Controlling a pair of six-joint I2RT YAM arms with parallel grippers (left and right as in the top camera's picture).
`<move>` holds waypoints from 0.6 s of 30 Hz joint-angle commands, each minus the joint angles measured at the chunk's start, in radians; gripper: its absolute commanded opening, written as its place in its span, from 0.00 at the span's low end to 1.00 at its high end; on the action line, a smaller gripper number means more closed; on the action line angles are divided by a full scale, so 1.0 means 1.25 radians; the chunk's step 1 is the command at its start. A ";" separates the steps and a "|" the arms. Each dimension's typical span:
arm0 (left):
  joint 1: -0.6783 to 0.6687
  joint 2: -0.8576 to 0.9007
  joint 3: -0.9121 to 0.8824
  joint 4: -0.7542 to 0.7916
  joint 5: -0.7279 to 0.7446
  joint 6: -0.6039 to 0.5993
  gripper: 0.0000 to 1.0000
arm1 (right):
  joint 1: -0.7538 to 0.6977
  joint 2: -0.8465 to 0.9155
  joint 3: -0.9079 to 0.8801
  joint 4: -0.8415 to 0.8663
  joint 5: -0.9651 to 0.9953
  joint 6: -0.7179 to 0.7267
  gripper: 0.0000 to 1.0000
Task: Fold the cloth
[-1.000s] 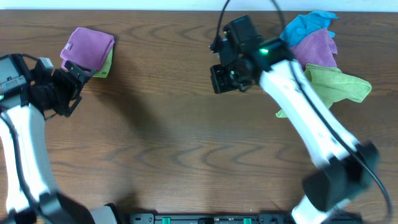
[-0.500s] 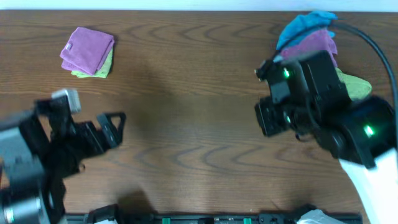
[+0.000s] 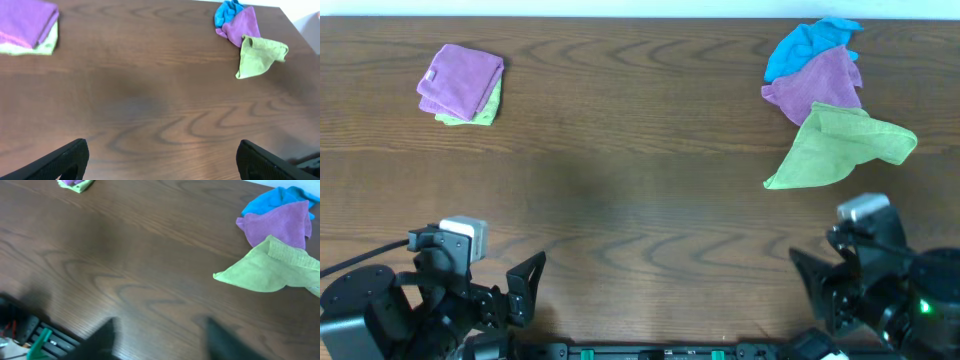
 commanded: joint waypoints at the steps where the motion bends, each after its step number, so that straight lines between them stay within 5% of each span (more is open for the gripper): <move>1: -0.004 -0.002 0.008 0.024 -0.005 0.044 0.95 | 0.006 -0.017 -0.044 0.013 0.032 0.006 0.99; 18: -0.004 -0.002 0.008 0.008 -0.009 0.045 0.95 | 0.006 -0.017 -0.045 0.007 0.031 0.024 0.99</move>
